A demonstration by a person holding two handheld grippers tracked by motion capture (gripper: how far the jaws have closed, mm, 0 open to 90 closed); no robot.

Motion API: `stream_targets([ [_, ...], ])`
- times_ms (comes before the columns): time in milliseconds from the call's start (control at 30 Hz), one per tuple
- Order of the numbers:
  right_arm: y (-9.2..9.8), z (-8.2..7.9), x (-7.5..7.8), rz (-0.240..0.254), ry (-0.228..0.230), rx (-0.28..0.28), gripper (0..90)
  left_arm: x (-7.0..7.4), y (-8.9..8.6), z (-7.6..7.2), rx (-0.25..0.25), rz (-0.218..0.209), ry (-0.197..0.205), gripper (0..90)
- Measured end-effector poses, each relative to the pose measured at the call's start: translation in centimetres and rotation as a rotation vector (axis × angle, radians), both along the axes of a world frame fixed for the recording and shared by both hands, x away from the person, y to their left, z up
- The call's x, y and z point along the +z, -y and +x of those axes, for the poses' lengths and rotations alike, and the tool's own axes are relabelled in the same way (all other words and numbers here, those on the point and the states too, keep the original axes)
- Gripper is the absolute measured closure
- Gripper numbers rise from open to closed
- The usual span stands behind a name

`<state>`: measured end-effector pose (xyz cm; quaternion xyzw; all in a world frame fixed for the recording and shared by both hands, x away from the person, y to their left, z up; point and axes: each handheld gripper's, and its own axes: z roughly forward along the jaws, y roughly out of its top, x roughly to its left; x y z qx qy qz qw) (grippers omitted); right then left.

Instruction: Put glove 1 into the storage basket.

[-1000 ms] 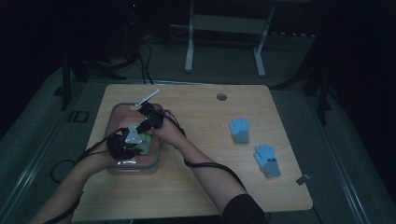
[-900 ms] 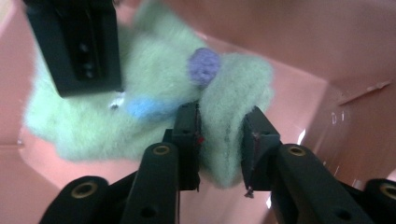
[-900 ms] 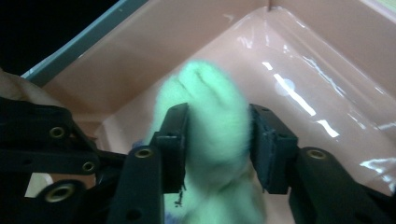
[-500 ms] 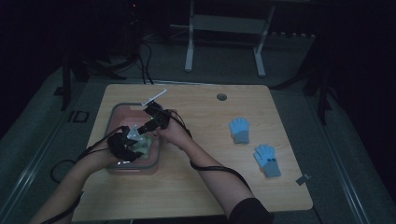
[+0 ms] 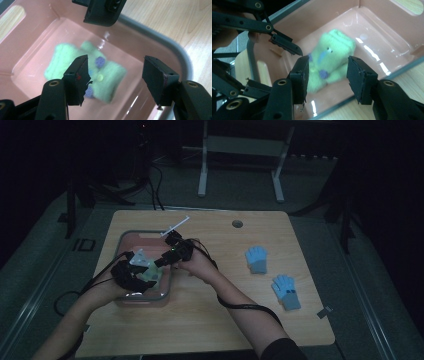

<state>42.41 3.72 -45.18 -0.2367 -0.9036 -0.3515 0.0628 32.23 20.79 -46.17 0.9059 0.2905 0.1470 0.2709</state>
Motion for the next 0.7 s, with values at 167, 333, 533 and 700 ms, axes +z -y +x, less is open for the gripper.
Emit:
stream_targets([
  [167,1.5,-0.6,0.2,0.003,0.004,0.003,52.4,0.5,1.2,-0.3,-0.024,-0.004,0.009,39.0],
  [333,3.2,-1.1,0.3,0.01,0.009,0.003,52.3,0.8,2.4,-0.5,-0.051,-0.01,0.001,38.9],
  [533,5.2,-1.5,0.0,-0.016,0.021,-0.006,51.7,1.2,3.8,-0.7,-0.071,-0.029,-0.001,39.0],
  [700,7.2,-1.8,0.1,-0.021,0.035,-0.017,50.3,0.9,5.4,-0.9,-0.093,-0.035,-0.027,39.0],
])
